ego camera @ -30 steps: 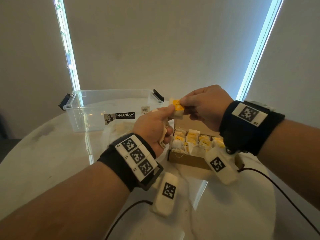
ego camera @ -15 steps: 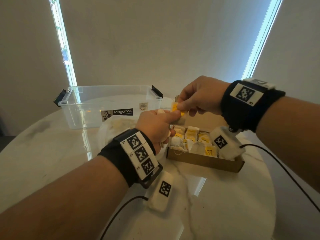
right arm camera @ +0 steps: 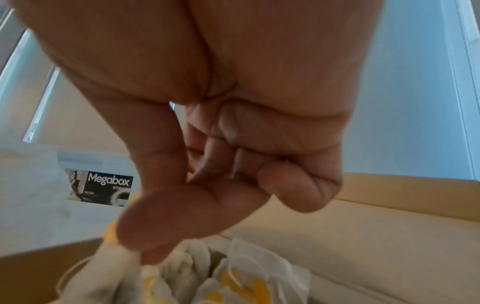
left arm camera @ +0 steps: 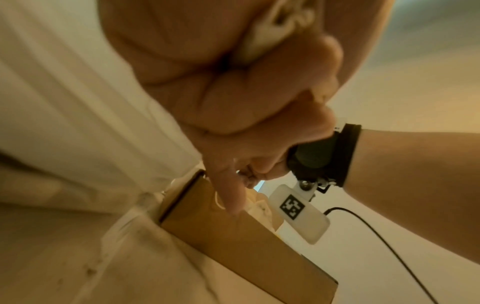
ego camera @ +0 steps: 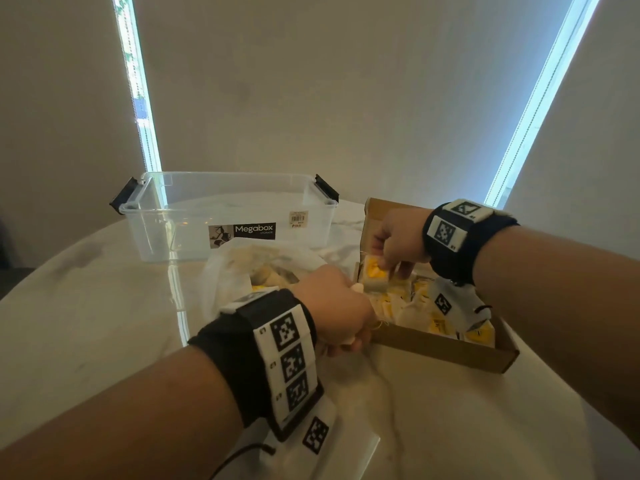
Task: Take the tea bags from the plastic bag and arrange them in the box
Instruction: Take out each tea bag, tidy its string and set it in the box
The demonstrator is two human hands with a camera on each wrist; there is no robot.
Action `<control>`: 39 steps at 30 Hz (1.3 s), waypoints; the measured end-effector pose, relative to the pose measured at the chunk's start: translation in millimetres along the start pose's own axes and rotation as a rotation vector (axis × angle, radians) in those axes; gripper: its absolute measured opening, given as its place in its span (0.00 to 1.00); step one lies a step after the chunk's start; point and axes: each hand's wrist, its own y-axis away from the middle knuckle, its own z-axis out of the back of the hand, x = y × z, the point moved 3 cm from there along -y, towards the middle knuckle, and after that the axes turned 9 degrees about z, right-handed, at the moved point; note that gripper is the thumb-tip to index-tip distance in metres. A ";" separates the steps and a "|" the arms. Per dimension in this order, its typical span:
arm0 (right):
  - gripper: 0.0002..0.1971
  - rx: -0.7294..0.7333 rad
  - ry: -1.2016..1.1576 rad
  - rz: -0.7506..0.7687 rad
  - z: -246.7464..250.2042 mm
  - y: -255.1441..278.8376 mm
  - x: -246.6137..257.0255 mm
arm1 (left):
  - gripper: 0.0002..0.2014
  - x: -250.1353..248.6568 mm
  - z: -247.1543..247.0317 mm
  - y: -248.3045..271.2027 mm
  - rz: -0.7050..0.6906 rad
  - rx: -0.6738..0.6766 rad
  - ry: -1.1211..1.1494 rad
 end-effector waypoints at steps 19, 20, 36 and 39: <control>0.14 -0.307 -0.024 -0.087 43.5 18.1 7.5 | 0.25 -0.8 21.1 -2.0 -0.031 0.360 1.112; 0.15 -0.341 -0.041 -0.053 49.1 25.9 12.5 | 0.27 -1.8 23.2 -0.6 -0.034 0.347 1.154; 0.07 -0.150 -0.279 0.156 10.9 66.2 45.5 | 0.44 -24.5 7.1 -8.8 -0.180 0.225 1.126; 0.04 -0.220 -0.274 0.185 18.3 64.4 36.4 | 0.38 -27.2 8.6 -15.9 -0.238 0.222 1.137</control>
